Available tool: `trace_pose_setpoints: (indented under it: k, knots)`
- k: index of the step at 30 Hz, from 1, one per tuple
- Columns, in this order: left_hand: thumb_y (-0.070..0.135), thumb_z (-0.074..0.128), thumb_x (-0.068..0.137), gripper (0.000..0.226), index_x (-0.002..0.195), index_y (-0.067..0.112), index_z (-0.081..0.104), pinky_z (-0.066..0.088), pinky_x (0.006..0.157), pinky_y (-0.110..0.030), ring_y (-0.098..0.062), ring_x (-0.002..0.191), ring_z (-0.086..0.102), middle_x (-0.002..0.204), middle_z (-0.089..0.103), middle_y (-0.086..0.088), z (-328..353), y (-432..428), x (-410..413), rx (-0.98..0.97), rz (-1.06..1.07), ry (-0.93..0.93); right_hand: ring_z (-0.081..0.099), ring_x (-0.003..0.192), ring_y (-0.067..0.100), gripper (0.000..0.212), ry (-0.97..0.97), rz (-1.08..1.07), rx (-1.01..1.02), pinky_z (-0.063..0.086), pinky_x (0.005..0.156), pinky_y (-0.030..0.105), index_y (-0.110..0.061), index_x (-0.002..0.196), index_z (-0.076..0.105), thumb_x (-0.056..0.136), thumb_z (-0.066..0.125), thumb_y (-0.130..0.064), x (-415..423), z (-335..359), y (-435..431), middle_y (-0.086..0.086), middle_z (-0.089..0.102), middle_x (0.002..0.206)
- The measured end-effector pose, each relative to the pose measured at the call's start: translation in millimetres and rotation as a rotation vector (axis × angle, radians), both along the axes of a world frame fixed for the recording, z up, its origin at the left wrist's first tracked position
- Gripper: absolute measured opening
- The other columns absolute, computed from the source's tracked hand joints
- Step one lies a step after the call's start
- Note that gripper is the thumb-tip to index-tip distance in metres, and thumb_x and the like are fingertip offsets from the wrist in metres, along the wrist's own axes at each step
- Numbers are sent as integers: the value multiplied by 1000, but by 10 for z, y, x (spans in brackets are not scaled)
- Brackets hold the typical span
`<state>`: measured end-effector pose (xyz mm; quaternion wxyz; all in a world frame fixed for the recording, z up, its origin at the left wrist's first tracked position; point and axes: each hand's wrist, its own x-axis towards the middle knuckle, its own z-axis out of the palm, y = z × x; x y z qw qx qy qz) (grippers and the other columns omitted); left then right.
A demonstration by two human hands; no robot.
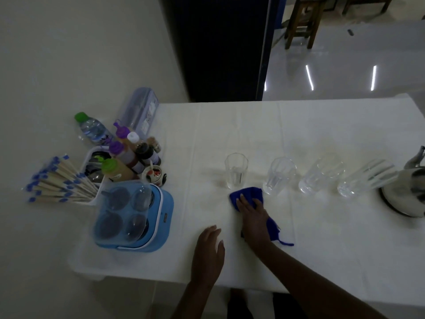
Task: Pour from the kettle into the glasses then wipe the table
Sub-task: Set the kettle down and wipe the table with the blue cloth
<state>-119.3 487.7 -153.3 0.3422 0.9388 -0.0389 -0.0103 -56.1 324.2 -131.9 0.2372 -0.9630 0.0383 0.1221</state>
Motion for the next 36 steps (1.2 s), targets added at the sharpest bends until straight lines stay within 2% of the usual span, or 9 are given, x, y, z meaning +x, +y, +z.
trace_pose_setpoints:
  k: [4, 7, 9, 11, 16, 22, 28, 31, 36]
  knots:
    - [13, 63, 89, 31, 121, 13, 62, 44, 101, -35, -15, 119, 52, 127, 59, -3, 24, 37, 16, -6, 57, -10, 19, 141, 32, 76, -39, 364, 34, 28, 109, 56, -34, 142, 25, 80, 60, -8, -254, -106, 99, -9, 24, 154]
    - [8, 63, 88, 31, 118, 12, 62, 45, 99, -36, -17, 118, 54, 125, 60, -4, 70, 71, 26, -40, 128, -4, 45, 128, 28, 102, -43, 599, -113, 50, 91, 47, -37, 138, 31, 51, 82, -25, -548, -264, -144, -14, 41, 145]
    - [8, 63, 88, 29, 117, 13, 64, 45, 99, -36, -18, 118, 54, 125, 60, -3, 67, 95, 22, -47, 123, -6, 51, 122, 25, 111, -48, 563, -129, 55, 84, 44, -37, 137, 33, 40, 86, -27, -643, -309, -324, -16, 43, 142]
    - [8, 63, 88, 28, 116, 12, 64, 45, 100, -36, -18, 118, 54, 125, 60, -3, 52, 108, 24, -38, 100, -12, 47, 125, 29, 105, -64, 409, -86, 53, 86, 48, -35, 139, 30, 50, 82, -15, -550, -255, -389, -15, 33, 146]
    - [11, 63, 89, 31, 119, 12, 62, 43, 101, -33, -16, 120, 51, 128, 59, -4, 71, 52, 64, -31, 82, 9, 16, 141, 31, 85, -17, 64, -12, 22, 109, 58, -31, 143, 25, 74, 65, 0, -188, -47, 80, -8, 23, 154]
    - [14, 60, 91, 36, 127, 12, 56, 37, 104, -27, -16, 124, 48, 133, 55, -5, 102, 26, 148, -1, 40, 50, 42, 130, 28, 93, -59, 487, -90, 49, 93, 49, -39, 138, 29, 62, 79, -20, -521, -271, -82, -13, 39, 146]
    - [16, 59, 92, 35, 127, 12, 56, 37, 102, -26, -17, 122, 50, 130, 57, -6, 147, -44, 280, 30, -32, 10, 14, 141, 27, 82, -16, 118, -31, 21, 111, 53, -33, 142, 24, 77, 62, -3, -252, -97, -82, -11, 18, 155]
    - [17, 59, 92, 36, 128, 11, 56, 35, 102, -23, -15, 122, 49, 130, 57, -5, 180, -120, 319, 29, -36, 13, 15, 142, 28, 79, 15, 55, 12, 21, 110, 56, -33, 141, 28, 77, 62, -2, -239, -44, 43, -10, 23, 154]
    - [17, 61, 91, 35, 126, 13, 57, 36, 101, -22, -12, 120, 49, 128, 58, -3, 173, -131, 229, -3, -50, 1, 29, 137, 31, 80, -48, 257, -108, 39, 102, 55, -35, 139, 29, 75, 68, -9, -401, -194, -430, -9, 30, 152]
